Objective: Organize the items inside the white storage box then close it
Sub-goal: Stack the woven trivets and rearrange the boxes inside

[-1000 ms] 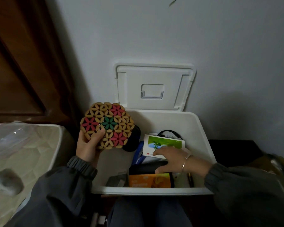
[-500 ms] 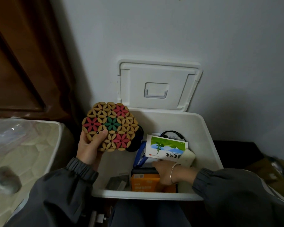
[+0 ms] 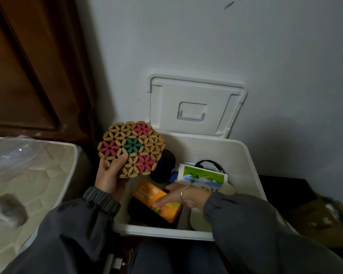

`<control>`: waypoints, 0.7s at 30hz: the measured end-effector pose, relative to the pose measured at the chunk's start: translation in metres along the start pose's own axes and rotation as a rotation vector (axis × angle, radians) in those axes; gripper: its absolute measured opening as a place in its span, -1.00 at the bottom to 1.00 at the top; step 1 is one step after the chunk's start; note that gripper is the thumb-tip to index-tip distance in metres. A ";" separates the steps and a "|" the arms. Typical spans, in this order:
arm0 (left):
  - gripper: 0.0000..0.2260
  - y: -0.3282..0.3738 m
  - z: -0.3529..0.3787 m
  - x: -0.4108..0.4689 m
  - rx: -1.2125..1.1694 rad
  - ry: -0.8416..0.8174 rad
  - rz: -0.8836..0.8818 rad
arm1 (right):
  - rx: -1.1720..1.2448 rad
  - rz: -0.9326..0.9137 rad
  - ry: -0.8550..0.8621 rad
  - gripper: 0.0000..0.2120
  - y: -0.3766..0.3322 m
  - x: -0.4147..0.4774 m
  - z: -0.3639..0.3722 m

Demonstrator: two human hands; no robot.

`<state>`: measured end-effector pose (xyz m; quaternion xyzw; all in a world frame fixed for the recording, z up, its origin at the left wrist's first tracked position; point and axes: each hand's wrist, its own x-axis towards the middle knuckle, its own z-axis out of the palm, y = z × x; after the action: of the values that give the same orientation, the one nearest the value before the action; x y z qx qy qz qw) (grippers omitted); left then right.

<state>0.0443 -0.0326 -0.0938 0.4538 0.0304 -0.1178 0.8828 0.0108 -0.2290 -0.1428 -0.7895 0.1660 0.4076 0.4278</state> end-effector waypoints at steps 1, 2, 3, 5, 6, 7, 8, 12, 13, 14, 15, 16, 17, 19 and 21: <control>-0.51 0.000 0.000 0.000 0.008 0.000 0.002 | -0.003 -0.018 -0.007 -0.09 0.000 0.002 0.001; -0.50 0.001 0.001 -0.001 0.020 -0.001 0.001 | -0.054 -0.052 -0.030 -0.14 0.001 0.000 -0.001; -0.48 0.001 0.001 -0.002 0.033 -0.003 -0.001 | -0.145 -0.095 -0.056 -0.22 0.003 -0.006 -0.005; -0.45 0.002 0.001 -0.002 0.049 -0.006 -0.007 | -0.269 -0.216 -0.042 -0.39 0.008 -0.026 -0.020; -0.45 0.002 0.001 -0.002 0.056 -0.006 -0.011 | -0.267 -0.265 -0.014 -0.47 0.013 -0.036 -0.030; -0.44 0.001 0.001 -0.002 0.062 -0.005 -0.015 | -0.250 -0.306 0.016 -0.54 0.019 -0.046 -0.040; -0.44 0.001 0.001 -0.002 0.067 -0.003 -0.018 | -0.271 -0.354 0.050 -0.58 0.026 -0.055 -0.051; -0.40 0.000 0.000 -0.001 0.081 -0.028 -0.019 | -0.776 -0.434 0.147 -0.51 0.064 -0.070 -0.076; -0.40 -0.001 0.001 -0.001 0.081 -0.032 -0.017 | -0.934 -0.430 0.139 -0.46 0.071 -0.068 -0.075; -0.41 -0.001 0.001 -0.001 0.079 -0.032 -0.015 | -1.089 -0.432 0.122 -0.42 0.077 -0.063 -0.073; -0.43 -0.003 0.001 -0.001 0.078 -0.031 -0.014 | -1.239 -0.444 0.104 -0.40 0.081 -0.058 -0.069; -0.44 -0.004 0.002 -0.002 0.079 -0.030 -0.013 | -1.378 -0.467 0.090 -0.40 0.084 -0.052 -0.064; -0.44 -0.005 0.002 -0.002 0.084 -0.029 -0.009 | -1.501 -0.502 0.081 -0.42 0.084 -0.046 -0.059; -0.44 -0.007 0.004 -0.003 0.100 -0.023 0.002 | -1.707 -0.552 0.057 -0.47 0.080 -0.034 -0.050; -0.41 -0.007 0.005 -0.003 0.106 -0.011 0.004 | -1.812 -0.536 0.019 -0.49 0.071 -0.025 -0.044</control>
<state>0.0392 -0.0401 -0.0956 0.4992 0.0185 -0.1202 0.8579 -0.0261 -0.3086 -0.1479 -0.8366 -0.3972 0.2630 -0.2705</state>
